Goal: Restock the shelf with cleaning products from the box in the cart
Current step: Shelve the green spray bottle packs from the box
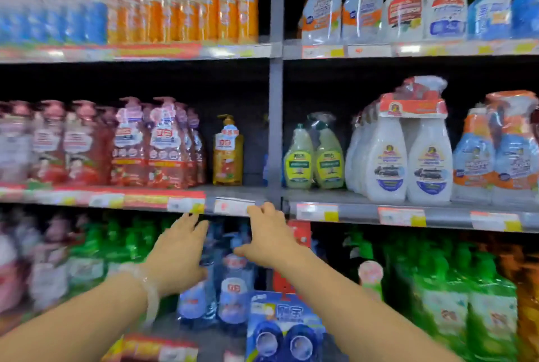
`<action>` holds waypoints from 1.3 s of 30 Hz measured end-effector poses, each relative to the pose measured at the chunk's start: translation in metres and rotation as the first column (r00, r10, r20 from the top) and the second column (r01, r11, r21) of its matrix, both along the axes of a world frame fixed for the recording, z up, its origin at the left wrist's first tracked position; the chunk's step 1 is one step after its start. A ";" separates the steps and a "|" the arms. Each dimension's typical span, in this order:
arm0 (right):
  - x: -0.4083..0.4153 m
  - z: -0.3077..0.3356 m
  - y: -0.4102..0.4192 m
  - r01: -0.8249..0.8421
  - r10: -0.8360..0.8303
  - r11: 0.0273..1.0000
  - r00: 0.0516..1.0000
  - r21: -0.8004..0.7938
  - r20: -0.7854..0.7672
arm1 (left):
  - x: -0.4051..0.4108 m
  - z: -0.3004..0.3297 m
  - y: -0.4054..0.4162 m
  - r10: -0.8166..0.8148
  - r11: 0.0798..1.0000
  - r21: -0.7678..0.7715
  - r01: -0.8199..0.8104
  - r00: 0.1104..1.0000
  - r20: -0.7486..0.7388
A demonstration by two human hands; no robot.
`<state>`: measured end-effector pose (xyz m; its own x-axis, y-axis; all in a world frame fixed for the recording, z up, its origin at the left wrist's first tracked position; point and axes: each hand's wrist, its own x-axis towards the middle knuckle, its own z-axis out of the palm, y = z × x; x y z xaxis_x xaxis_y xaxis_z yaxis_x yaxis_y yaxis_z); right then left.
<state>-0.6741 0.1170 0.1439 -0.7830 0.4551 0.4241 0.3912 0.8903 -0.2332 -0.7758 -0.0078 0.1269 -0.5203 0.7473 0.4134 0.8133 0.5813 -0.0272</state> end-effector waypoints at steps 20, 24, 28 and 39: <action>-0.252 -0.183 -0.428 -0.652 0.664 0.735 0.636 -0.188 0.392 | -0.139 -0.166 -0.493 0.790 0.613 -0.319 -0.723 0.572 0.222; -0.323 -0.207 -0.463 -0.678 0.686 0.705 0.581 -0.206 0.437 | -0.196 -0.177 -0.534 0.823 0.567 -0.343 -0.749 0.519 0.229; -0.404 -0.219 -0.487 -0.679 0.686 0.698 0.541 -0.228 0.487 | -0.275 -0.177 -0.558 0.836 0.549 -0.353 -0.758 0.484 0.260; -0.591 -0.304 -0.550 -0.541 0.674 0.730 0.468 -0.418 0.571 | -0.471 -0.245 -0.623 0.818 0.567 -0.461 -0.682 0.398 0.416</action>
